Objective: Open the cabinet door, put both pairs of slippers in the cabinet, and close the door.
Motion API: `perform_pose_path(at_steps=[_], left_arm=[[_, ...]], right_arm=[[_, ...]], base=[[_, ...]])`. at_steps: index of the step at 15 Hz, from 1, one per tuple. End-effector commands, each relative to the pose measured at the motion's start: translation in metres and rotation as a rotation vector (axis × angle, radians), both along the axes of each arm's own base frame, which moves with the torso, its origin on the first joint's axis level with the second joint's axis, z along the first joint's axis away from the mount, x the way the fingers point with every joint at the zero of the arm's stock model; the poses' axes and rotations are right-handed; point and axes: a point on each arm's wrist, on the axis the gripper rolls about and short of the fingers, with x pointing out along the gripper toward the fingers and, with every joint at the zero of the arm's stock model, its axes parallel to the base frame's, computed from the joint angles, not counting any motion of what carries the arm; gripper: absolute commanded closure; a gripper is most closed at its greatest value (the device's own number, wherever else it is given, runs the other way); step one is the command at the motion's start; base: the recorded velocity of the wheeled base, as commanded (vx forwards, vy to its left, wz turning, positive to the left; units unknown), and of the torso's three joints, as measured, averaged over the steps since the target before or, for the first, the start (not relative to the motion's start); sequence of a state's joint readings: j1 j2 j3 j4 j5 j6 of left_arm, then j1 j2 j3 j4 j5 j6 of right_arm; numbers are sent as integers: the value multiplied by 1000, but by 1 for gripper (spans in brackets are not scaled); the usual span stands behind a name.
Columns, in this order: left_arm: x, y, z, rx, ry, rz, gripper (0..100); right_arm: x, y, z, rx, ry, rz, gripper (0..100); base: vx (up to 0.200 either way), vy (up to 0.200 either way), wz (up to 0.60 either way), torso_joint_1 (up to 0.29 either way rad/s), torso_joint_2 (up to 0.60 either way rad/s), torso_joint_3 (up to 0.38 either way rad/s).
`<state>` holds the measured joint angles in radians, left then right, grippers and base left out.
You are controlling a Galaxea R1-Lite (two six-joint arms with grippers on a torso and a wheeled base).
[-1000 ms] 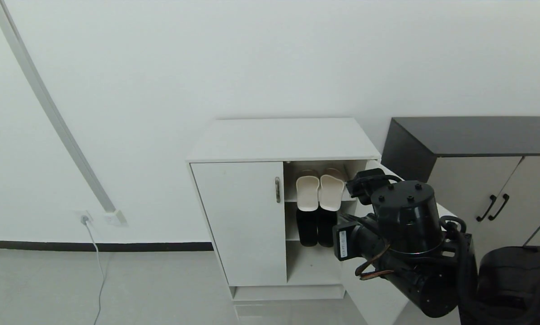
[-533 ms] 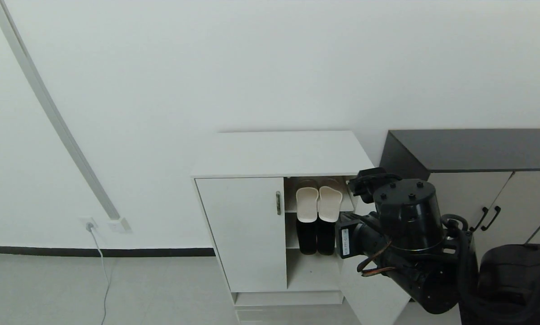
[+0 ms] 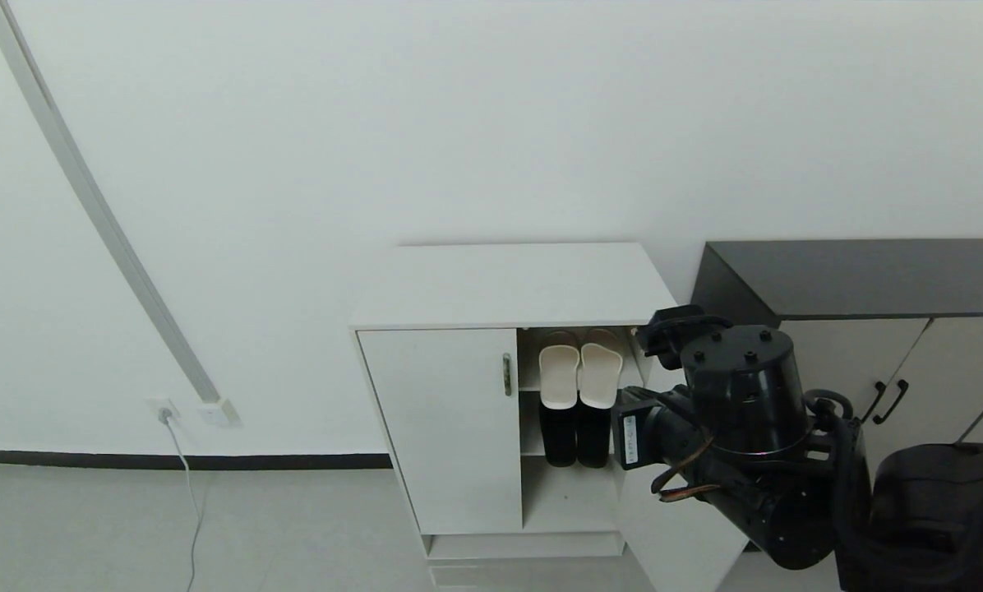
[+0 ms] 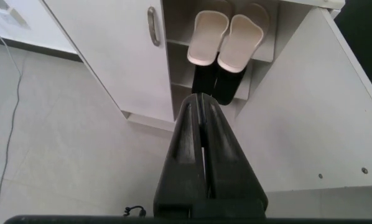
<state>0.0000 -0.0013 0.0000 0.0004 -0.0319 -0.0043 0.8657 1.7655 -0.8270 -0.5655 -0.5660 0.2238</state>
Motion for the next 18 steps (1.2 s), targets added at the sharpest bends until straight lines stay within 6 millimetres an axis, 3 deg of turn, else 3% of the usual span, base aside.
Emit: perform_pose_path(at_steps=[1,3,12,14,18], left_arm=[[0,0,0,0,-1,0,100],[0,0,0,0,1,0,100],[0,0,0,0,1,0,100],[0,0,0,0,1,0,100],[0,0,0,1,1,0,100]], right_arm=[[1,-1,-1,-1,4,0,100],[4,-3,-2,-3,6,-10,100],[7,-5,-4,-7,13,-14,100],[7,-4,-5,-4,11,-14,100],[32,-12,-10,2,-3,-61,100]], base=[[0,0,-600,2,2,-2],[0,0,-600,-2,-7,0],[0,0,0,0,0,0],[-200,0,0,2,5,0],[-50,0,0,-1,1,2]])
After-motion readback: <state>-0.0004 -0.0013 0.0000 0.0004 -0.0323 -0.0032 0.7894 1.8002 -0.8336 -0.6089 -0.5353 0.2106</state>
